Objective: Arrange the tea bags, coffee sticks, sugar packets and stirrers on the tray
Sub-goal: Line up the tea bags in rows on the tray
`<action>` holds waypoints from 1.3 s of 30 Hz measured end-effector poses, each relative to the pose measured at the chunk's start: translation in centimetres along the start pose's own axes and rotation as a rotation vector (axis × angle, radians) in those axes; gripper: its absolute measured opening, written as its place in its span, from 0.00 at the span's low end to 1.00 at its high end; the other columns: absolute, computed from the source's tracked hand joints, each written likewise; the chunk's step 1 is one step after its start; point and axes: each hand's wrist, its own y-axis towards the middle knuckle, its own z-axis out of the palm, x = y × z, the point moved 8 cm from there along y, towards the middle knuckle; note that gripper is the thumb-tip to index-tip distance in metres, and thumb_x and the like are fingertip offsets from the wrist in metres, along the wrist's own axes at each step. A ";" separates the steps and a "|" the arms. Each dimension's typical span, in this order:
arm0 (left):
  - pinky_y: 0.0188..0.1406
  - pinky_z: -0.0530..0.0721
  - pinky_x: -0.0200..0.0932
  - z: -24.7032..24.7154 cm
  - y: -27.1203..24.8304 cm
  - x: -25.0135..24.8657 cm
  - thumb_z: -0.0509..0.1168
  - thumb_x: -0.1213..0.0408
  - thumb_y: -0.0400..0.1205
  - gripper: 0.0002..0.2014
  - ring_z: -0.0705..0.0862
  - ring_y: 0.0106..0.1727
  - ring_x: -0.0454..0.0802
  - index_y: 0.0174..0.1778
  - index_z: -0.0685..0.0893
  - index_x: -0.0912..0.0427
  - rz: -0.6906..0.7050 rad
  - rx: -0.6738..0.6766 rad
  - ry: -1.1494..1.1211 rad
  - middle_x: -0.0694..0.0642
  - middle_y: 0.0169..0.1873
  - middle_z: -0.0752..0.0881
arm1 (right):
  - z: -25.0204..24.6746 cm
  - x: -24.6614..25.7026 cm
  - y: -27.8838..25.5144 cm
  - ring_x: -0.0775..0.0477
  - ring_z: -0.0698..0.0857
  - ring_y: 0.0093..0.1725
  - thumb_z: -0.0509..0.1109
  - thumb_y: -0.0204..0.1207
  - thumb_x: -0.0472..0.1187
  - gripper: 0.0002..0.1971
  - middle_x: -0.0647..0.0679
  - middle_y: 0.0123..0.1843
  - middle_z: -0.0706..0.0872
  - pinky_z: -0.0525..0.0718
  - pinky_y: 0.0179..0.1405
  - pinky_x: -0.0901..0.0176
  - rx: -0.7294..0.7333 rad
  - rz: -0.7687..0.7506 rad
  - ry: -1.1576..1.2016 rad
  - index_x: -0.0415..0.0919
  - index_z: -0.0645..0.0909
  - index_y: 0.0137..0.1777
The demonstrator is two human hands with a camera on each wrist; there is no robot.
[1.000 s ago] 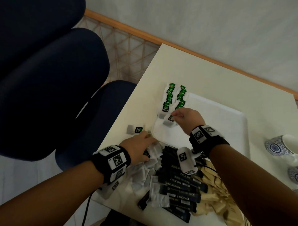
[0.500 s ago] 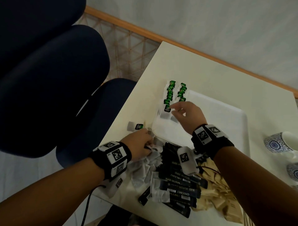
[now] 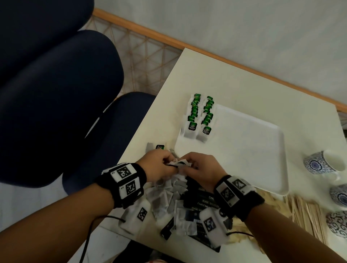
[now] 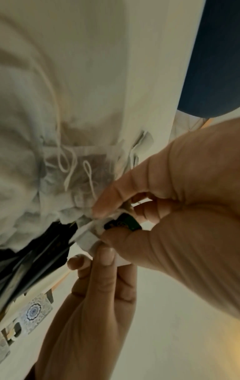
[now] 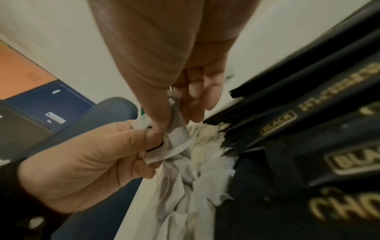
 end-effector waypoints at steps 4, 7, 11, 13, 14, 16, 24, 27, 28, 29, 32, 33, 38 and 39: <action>0.46 0.87 0.42 -0.5 0.2 -0.1 0.77 0.62 0.71 0.13 0.83 0.41 0.43 0.48 0.83 0.49 0.053 -0.009 0.147 0.47 0.45 0.81 | -1.2 -0.6 0.2 0.54 0.80 0.43 0.72 0.75 0.47 0.07 0.56 0.41 0.84 0.74 0.39 0.65 -0.040 0.053 -0.053 0.49 0.85 0.52; 0.55 0.81 0.41 -0.3 0.0 0.3 0.79 0.50 0.65 0.26 0.79 0.51 0.43 0.56 0.80 0.50 0.080 0.042 0.399 0.45 0.53 0.72 | -1.7 -1.0 0.3 0.53 0.82 0.43 0.71 0.76 0.48 0.07 0.55 0.42 0.86 0.78 0.44 0.61 -0.054 0.067 -0.036 0.48 0.86 0.51; 0.49 0.81 0.39 0.5 -0.3 0.7 0.79 0.38 0.59 0.37 0.75 0.51 0.39 0.60 0.71 0.44 0.111 0.095 0.635 0.39 0.55 0.65 | -2.0 -1.1 0.3 0.53 0.82 0.46 0.72 0.76 0.47 0.07 0.52 0.48 0.86 0.77 0.46 0.63 -0.087 0.035 -0.032 0.46 0.87 0.48; 0.49 0.80 0.39 0.6 -0.3 0.6 0.78 0.40 0.62 0.36 0.75 0.51 0.40 0.62 0.70 0.44 0.121 0.088 0.646 0.40 0.56 0.65 | -2.1 -1.1 0.3 0.54 0.80 0.45 0.72 0.76 0.46 0.06 0.51 0.47 0.84 0.74 0.44 0.65 -0.100 0.019 -0.026 0.45 0.87 0.47; 0.49 0.79 0.38 0.5 -0.2 0.5 0.78 0.43 0.65 0.34 0.75 0.52 0.41 0.63 0.71 0.45 0.115 0.086 0.626 0.41 0.56 0.66 | -2.0 -1.1 0.4 0.54 0.79 0.44 0.72 0.75 0.46 0.06 0.50 0.47 0.84 0.74 0.44 0.65 -0.101 0.015 -0.025 0.45 0.87 0.46; 0.49 0.74 0.35 0.7 0.0 0.2 0.75 0.49 0.71 0.27 0.75 0.50 0.42 0.63 0.74 0.47 0.101 0.102 0.588 0.42 0.54 0.66 | -1.9 -1.2 0.4 0.53 0.80 0.44 0.73 0.75 0.46 0.05 0.49 0.47 0.84 0.75 0.45 0.63 -0.100 0.016 -0.024 0.45 0.87 0.46; 0.49 0.72 0.34 1.0 0.6 0.1 0.72 0.58 0.74 0.16 0.75 0.48 0.43 0.55 0.77 0.52 0.079 0.096 0.444 0.46 0.51 0.71 | -3.2 -1.9 0.3 0.58 0.81 0.42 0.75 0.73 0.46 0.03 0.52 0.45 0.84 0.76 0.42 0.69 -0.170 0.041 0.068 0.48 0.87 0.42; 0.41 0.81 0.37 0.2 0.4 0.5 0.73 0.60 0.74 0.11 0.83 0.44 0.46 0.47 0.77 0.51 0.008 0.072 0.230 0.45 0.43 0.81 | -3.7 -2.4 0.2 0.63 0.80 0.40 0.76 0.72 0.46 0.04 0.57 0.41 0.83 0.74 0.38 0.77 -0.206 0.059 0.148 0.52 0.84 0.40; 0.42 0.85 0.39 0.0 0.3 0.6 0.72 0.62 0.75 0.11 0.85 0.42 0.45 0.48 0.78 0.50 -0.019 0.077 0.127 0.46 0.42 0.84 | -3.8 -2.5 0.2 0.63 0.80 0.38 0.77 0.72 0.46 0.04 0.59 0.38 0.84 0.74 0.37 0.78 -0.206 0.071 0.184 0.51 0.84 0.41; 0.41 0.87 0.42 -0.1 0.3 0.5 0.71 0.65 0.75 0.10 0.86 0.40 0.44 0.48 0.78 0.50 -0.036 0.091 0.028 0.48 0.40 0.85 | -3.7 -2.4 0.1 0.64 0.80 0.35 0.76 0.72 0.45 0.03 0.60 0.34 0.84 0.74 0.35 0.77 -0.189 0.077 0.234 0.51 0.84 0.41; 0.31 0.86 0.43 0.1 0.1 -0.7 0.63 0.76 0.79 0.08 0.83 0.29 0.44 0.42 0.79 0.57 -0.031 0.136 -0.190 0.55 0.36 0.83 | -2.8 -2.2 0.3 0.66 0.78 0.25 0.76 0.73 0.43 0.02 0.62 0.25 0.83 0.72 0.30 0.76 -0.108 0.079 0.389 0.48 0.86 0.41; 0.31 0.87 0.45 0.1 0.2 -0.8 0.62 0.77 0.80 0.08 0.82 0.28 0.46 0.44 0.79 0.59 -0.045 0.136 -0.246 0.58 0.37 0.82 | -2.4 -2.1 0.4 0.65 0.78 0.26 0.77 0.72 0.43 0.02 0.61 0.26 0.84 0.74 0.30 0.74 -0.094 0.082 0.418 0.48 0.86 0.42; 0.36 0.83 0.50 1.1 0.3 -1.0 0.61 0.77 0.77 0.17 0.84 0.38 0.54 0.58 0.77 0.56 -0.135 0.164 -0.479 0.61 0.41 0.84 | -0.6 -1.8 0.5 0.50 0.83 0.35 0.78 0.70 0.37 0.06 0.43 0.36 0.88 0.84 0.41 0.49 -0.113 0.099 0.540 0.48 0.85 0.41; 0.34 0.83 0.49 1.3 0.2 -1.3 0.61 0.77 0.76 0.18 0.85 0.36 0.53 0.59 0.76 0.56 -0.143 0.178 -0.533 0.60 0.42 0.84 | -0.4 -1.9 0.6 0.50 0.83 0.33 0.78 0.71 0.38 0.06 0.44 0.35 0.88 0.83 0.38 0.51 -0.123 0.098 0.538 0.50 0.84 0.41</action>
